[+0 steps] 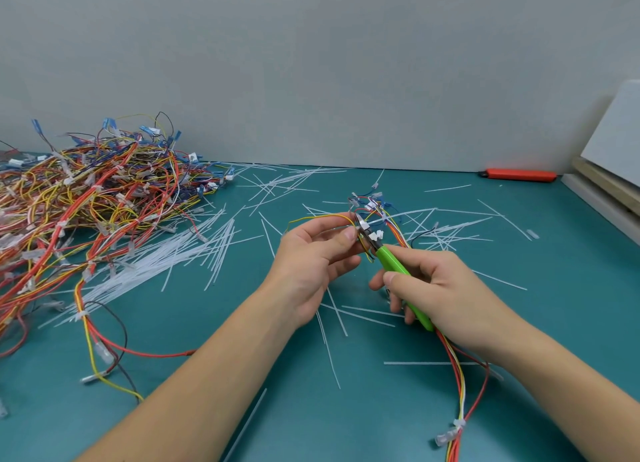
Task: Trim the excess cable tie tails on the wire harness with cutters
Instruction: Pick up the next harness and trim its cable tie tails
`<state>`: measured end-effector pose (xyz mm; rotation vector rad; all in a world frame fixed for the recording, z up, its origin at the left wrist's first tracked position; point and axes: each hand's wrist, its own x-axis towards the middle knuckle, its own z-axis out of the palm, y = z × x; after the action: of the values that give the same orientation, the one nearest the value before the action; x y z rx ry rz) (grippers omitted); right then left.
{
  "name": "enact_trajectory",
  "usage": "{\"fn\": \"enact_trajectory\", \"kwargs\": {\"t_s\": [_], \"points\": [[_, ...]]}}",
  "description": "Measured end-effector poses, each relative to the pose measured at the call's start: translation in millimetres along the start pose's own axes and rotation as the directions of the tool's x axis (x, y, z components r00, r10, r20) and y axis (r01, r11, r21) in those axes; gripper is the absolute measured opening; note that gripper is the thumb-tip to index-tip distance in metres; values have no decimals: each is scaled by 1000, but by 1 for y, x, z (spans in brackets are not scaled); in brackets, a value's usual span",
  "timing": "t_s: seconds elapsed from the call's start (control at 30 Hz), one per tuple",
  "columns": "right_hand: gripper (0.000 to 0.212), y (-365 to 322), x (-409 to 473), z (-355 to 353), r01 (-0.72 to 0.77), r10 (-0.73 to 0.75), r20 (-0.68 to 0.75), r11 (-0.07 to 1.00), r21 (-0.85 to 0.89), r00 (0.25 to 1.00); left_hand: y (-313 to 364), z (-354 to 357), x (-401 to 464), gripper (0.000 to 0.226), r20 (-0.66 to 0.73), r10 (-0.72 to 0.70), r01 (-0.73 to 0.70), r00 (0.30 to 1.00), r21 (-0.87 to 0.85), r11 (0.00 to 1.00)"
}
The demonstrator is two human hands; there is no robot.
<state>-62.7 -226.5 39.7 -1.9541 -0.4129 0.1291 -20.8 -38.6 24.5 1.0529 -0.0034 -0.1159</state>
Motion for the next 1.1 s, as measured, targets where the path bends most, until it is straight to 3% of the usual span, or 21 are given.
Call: {"fn": "enact_trajectory", "kwargs": {"t_s": [1.1], "points": [[22, 15, 5, 0, 17, -19, -14, 993, -120, 1000, -1, 1, 0, 11, -7, -28, 28, 1000, 11, 1000]]}}
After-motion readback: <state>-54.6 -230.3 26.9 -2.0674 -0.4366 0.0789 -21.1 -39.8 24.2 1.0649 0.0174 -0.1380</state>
